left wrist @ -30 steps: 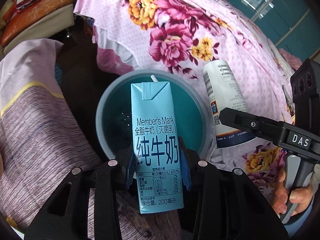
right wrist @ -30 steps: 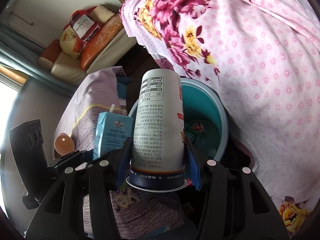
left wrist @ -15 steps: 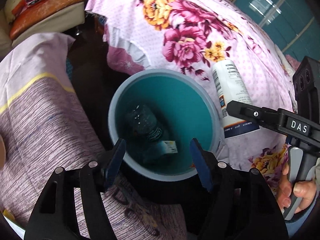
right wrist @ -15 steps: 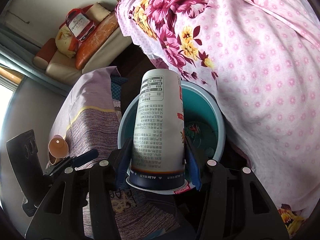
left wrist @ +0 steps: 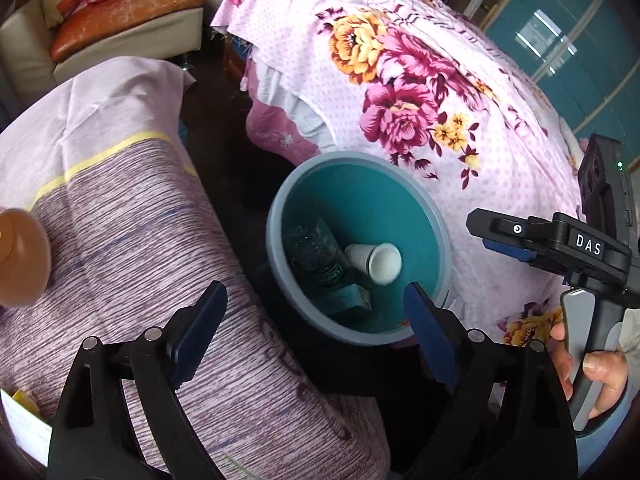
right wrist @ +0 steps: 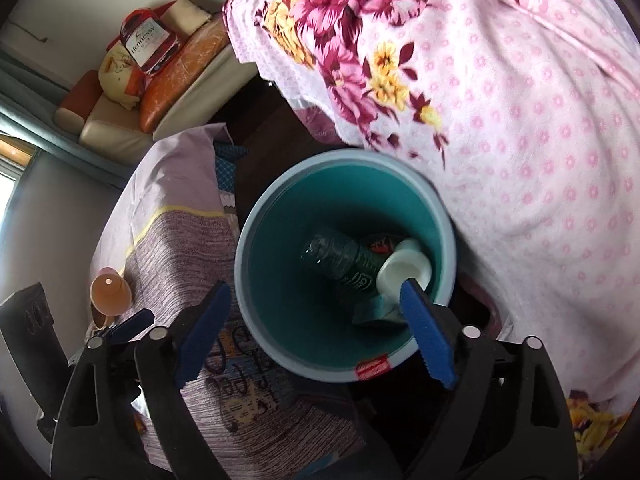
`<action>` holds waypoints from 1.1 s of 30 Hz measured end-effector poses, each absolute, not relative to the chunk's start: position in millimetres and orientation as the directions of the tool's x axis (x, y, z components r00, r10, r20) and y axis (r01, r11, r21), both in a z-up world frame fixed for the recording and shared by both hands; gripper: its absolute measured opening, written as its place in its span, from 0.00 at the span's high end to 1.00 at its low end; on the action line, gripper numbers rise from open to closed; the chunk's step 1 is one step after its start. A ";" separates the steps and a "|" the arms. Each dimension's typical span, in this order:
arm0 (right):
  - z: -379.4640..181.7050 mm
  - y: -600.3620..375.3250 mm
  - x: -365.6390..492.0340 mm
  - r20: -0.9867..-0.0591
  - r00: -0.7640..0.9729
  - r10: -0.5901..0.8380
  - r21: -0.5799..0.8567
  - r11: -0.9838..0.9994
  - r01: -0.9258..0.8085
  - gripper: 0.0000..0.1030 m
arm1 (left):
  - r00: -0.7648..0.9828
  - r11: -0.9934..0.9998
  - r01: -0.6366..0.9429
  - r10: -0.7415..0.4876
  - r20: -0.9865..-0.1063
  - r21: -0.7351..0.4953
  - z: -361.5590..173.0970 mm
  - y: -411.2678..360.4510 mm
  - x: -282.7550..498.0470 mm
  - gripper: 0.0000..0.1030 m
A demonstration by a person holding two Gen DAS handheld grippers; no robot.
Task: Collect trash
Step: 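Carry carton and white cup to the teal bin and release both inside, then grasp the coconut-shell bowl with the left tool while the right tool grasps the pink cup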
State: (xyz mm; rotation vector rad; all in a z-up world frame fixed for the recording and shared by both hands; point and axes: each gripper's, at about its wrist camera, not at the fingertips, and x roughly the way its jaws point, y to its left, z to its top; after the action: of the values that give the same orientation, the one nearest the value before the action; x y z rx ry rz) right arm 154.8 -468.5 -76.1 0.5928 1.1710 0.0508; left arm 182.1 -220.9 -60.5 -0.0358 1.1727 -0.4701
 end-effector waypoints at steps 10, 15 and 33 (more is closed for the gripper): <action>-56.7 -419.9 155.6 -0.869 0.382 0.315 0.397 0.905 0.156 0.20 | 0.353 0.928 0.260 -0.347 -0.869 -0.265 -46.7 -161.1 166.4 0.12; -46.5 -388.8 156.9 -0.874 0.370 0.316 0.373 0.923 0.094 0.19 | 0.378 0.936 0.226 -0.341 -0.861 -0.271 -39.5 -131.7 159.1 0.12; -10.1 -245.0 175.8 -0.913 0.301 0.276 0.233 0.957 -0.172 0.18 | 0.472 0.944 0.085 -0.320 -0.822 -0.319 -25.7 -7.3 136.6 0.12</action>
State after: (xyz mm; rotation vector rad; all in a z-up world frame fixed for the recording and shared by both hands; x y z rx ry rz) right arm 175.8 -245.0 -10.1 0.0971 1.2300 0.2973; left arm 136.6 -7.3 -25.7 -0.2477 1.0533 -0.2508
